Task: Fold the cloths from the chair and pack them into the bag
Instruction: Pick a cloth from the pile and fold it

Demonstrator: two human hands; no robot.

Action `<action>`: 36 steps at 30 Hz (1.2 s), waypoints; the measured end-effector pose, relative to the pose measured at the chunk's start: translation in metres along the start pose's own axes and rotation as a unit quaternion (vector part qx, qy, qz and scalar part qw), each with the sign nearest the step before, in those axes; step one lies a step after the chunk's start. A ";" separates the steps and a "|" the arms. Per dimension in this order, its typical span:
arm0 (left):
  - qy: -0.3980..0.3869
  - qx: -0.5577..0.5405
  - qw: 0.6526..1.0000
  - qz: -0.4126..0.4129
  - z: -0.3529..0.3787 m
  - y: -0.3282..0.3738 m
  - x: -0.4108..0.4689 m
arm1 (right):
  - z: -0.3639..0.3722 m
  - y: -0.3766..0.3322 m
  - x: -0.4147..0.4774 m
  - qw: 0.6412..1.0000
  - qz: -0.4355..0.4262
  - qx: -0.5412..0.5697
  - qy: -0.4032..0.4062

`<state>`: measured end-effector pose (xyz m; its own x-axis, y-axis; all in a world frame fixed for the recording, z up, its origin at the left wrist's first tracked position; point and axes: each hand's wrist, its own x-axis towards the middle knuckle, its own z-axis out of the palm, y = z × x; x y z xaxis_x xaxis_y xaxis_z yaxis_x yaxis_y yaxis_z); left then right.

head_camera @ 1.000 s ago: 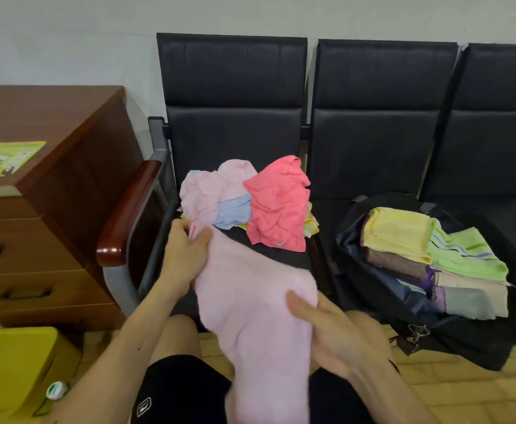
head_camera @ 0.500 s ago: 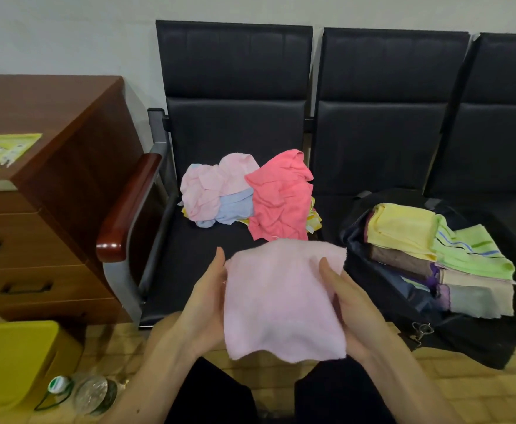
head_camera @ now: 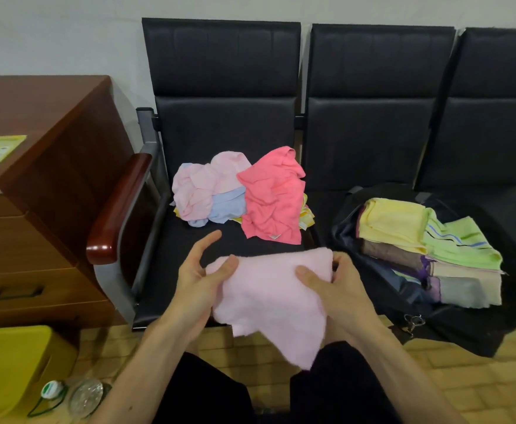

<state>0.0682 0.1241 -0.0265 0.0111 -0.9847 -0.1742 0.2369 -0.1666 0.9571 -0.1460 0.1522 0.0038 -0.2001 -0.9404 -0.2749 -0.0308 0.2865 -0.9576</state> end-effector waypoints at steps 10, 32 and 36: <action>-0.001 0.146 0.981 0.131 -0.003 0.043 0.016 | -0.012 -0.038 0.024 0.945 -0.229 -0.225 -0.065; 0.062 0.332 0.900 0.275 -0.005 0.057 0.012 | -0.019 -0.051 0.026 0.845 -0.334 -0.417 0.041; 0.070 0.352 0.882 0.307 -0.007 0.054 0.004 | -0.026 -0.051 0.021 0.803 -0.345 -0.484 0.049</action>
<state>0.0876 0.1120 0.0232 0.0599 -0.8927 0.4467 -0.5160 0.3553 0.7794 -0.1744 0.1228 0.0492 0.1165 -0.9314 0.3448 -0.9048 -0.2427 -0.3499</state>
